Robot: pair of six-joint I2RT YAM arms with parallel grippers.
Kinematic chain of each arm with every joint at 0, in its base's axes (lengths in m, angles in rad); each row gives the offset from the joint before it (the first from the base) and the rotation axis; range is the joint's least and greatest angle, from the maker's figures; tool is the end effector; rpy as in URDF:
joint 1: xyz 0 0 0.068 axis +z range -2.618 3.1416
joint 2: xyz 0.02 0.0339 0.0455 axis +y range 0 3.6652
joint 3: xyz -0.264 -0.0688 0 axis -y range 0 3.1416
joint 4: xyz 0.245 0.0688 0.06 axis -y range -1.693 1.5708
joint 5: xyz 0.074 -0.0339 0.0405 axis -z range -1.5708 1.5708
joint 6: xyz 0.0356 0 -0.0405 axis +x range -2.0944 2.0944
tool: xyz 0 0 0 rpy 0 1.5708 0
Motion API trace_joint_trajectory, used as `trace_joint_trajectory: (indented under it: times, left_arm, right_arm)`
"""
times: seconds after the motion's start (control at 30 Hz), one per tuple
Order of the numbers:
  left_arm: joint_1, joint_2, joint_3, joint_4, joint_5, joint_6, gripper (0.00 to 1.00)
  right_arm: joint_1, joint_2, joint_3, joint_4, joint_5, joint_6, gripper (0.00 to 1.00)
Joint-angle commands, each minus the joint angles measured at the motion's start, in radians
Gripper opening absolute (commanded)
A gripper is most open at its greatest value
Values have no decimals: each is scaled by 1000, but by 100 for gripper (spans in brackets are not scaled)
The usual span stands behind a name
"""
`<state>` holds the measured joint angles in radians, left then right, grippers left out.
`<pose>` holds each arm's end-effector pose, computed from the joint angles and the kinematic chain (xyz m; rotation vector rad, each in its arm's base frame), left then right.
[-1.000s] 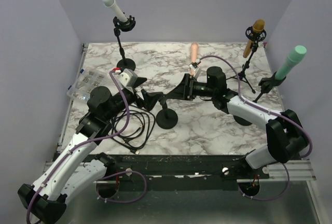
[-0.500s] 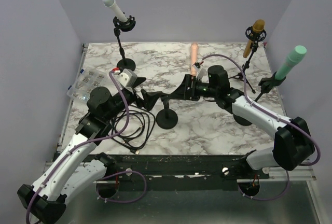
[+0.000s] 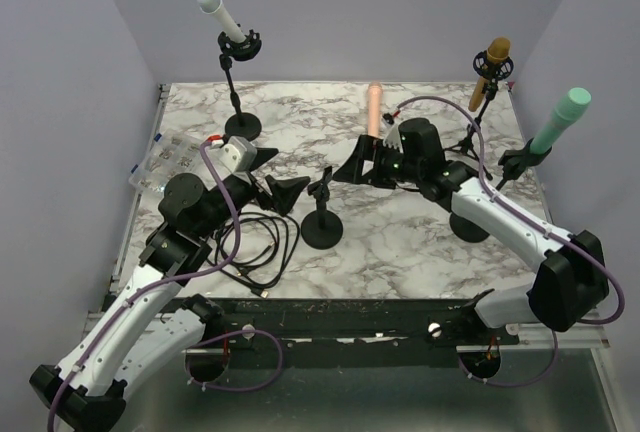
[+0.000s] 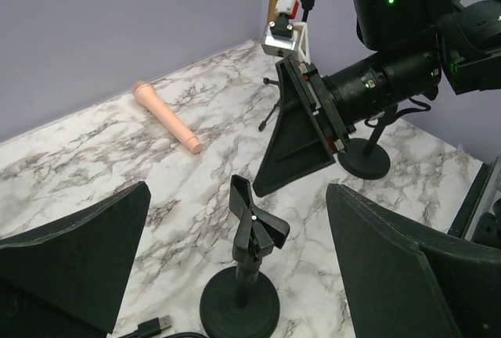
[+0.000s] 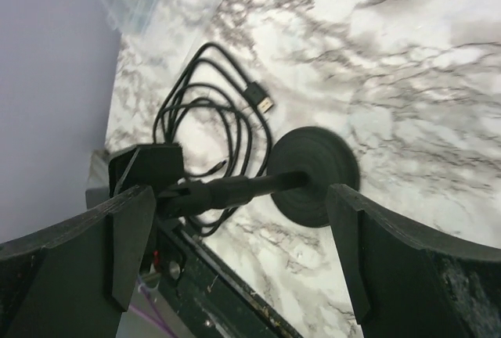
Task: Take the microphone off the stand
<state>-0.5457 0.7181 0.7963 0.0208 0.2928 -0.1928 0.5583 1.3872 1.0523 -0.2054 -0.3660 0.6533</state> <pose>0.1385 -0.0961 0.3768 0.5070 1.4429 -0.8092 0.2603 0.1776 0.2940 -0.1294 2.2708 1.0736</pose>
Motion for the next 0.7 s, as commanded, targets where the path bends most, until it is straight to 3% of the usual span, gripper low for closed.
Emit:
trace_joint_trajectory:
  times: [0.0,0.2,0.43,0.67]
  left_arm:
    - [-8,3,18,16,11,-22,99]
    - [-8,14,11,26,19,-36,99]
    - [-8,28,12,12,-10,-10,99]
    - [-8,47,30,-12,-15,12,99]
  right_arm:
    - [7,-33,86,-162,264,-27,100]
    - [8,-29,218,-368,536,-135,100]
    - [8,-62,155,-311,502,-214,100]
    - [8,-41,264,-371,598,-248,100]
